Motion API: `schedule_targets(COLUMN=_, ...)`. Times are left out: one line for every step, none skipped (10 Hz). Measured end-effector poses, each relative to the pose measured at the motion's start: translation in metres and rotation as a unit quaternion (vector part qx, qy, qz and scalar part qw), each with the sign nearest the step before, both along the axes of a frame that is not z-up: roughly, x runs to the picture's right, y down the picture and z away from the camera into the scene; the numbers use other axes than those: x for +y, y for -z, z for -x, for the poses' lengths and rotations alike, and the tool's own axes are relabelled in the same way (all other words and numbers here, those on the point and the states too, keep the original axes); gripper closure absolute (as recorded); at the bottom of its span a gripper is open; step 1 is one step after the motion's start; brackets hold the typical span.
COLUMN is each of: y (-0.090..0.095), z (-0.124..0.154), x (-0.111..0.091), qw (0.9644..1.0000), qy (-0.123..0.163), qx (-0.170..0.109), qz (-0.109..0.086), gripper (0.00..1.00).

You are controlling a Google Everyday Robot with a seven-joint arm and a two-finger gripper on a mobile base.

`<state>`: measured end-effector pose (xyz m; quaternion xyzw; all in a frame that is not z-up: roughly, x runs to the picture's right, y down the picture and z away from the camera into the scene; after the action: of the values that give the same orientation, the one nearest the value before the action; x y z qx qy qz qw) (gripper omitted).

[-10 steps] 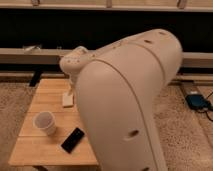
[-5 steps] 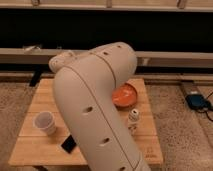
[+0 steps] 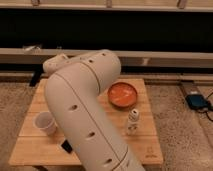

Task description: Place the white sponge in the ceramic bowl

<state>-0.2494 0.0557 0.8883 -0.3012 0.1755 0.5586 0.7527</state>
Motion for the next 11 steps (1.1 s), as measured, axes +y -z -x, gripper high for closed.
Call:
schedule_targets(y=-0.005, z=0.002, x=0.003, qw=1.0000, qy=0.004, qx=0.000, qz=0.005, gripper=0.20)
schedule_targets(y=-0.009, z=0.004, x=0.007, qw=0.9999, qy=0.009, qx=0.000, qz=0.009, gripper=0.20)
schedule_targets(y=-0.015, z=0.009, x=0.011, qw=0.9998, qy=0.015, qx=0.000, qz=0.013, gripper=0.20)
schedule_targets(y=-0.019, z=0.011, x=0.014, qw=0.9997, qy=0.017, qx=0.002, qz=0.016, gripper=0.20)
schedule_targets(y=-0.026, z=0.013, x=0.016, qw=0.9996, qy=0.020, qx=0.003, qz=0.019, gripper=0.20)
schedule_targets(y=-0.030, z=0.013, x=0.016, qw=0.9996, qy=0.020, qx=0.004, qz=0.021, gripper=0.20)
schedule_targets(y=-0.033, z=0.015, x=0.016, qw=0.9995, qy=0.020, qx=0.004, qz=0.023, gripper=0.20)
schedule_targets(y=-0.036, z=0.016, x=0.016, qw=0.9995, qy=0.018, qx=0.004, qz=0.026, gripper=0.20)
schedule_targets(y=-0.041, z=0.017, x=0.014, qw=0.9994, qy=0.015, qx=0.005, qz=0.029, gripper=0.20)
schedule_targets(y=-0.045, z=0.018, x=0.013, qw=0.9994, qy=0.012, qx=0.006, qz=0.032, gripper=0.20)
schedule_targets(y=-0.047, z=0.018, x=0.013, qw=0.9993, qy=0.011, qx=0.007, qz=0.034, gripper=0.20)
